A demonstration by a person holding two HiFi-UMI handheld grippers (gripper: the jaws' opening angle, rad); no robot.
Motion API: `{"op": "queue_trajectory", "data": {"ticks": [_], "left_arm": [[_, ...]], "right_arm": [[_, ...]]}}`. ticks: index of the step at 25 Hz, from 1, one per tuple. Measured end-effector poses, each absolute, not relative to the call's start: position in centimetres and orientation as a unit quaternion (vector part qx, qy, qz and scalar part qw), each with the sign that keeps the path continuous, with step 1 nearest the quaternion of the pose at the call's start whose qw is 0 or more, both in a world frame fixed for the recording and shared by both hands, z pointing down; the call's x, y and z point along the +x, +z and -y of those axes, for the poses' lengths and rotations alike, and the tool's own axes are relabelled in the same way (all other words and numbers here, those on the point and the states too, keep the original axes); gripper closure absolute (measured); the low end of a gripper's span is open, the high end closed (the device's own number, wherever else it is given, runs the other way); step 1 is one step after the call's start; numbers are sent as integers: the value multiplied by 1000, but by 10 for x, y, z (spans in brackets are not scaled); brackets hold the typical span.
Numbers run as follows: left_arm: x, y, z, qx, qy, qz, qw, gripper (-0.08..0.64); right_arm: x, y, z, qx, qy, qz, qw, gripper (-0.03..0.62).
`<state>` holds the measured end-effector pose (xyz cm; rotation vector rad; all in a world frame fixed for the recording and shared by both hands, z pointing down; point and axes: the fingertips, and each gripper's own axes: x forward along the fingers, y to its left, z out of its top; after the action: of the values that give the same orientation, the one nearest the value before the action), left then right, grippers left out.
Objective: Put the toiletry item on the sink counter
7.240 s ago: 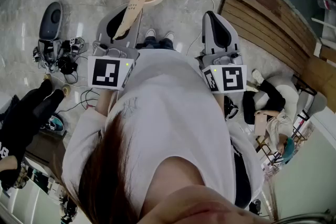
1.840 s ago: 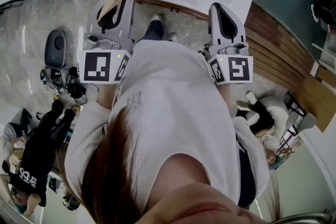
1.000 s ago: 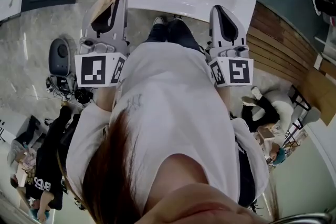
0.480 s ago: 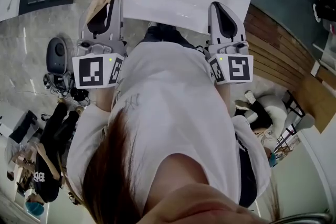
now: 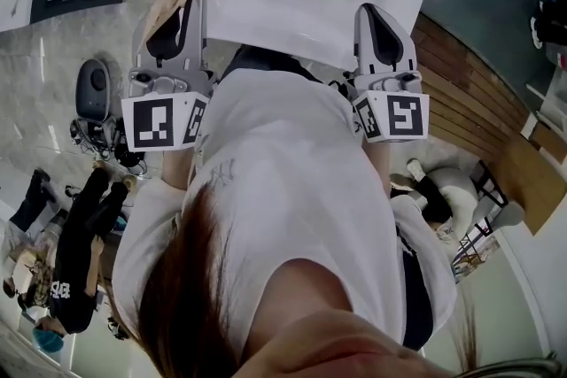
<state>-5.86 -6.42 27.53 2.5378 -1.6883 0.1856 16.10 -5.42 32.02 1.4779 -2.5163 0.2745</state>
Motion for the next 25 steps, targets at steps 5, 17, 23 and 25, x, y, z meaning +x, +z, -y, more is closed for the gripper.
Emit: {"op": "queue_trajectory", "data": {"ticks": [5,17,23,25], "left_arm": [[-60,274,78,837,61,543,43,512],[-72,269,111,845,60,531,34,511],[-75,270,118,847,58,528,30,512],[-75,270,120,847,56,527,30,512]], "right_arm": [[158,318,62,513,95,847,102,581],[149,313,83,533,95,835,100,581],[149,310,88,540,87,831,98,581],[150,309,90,542,85,830,98,581]]}}
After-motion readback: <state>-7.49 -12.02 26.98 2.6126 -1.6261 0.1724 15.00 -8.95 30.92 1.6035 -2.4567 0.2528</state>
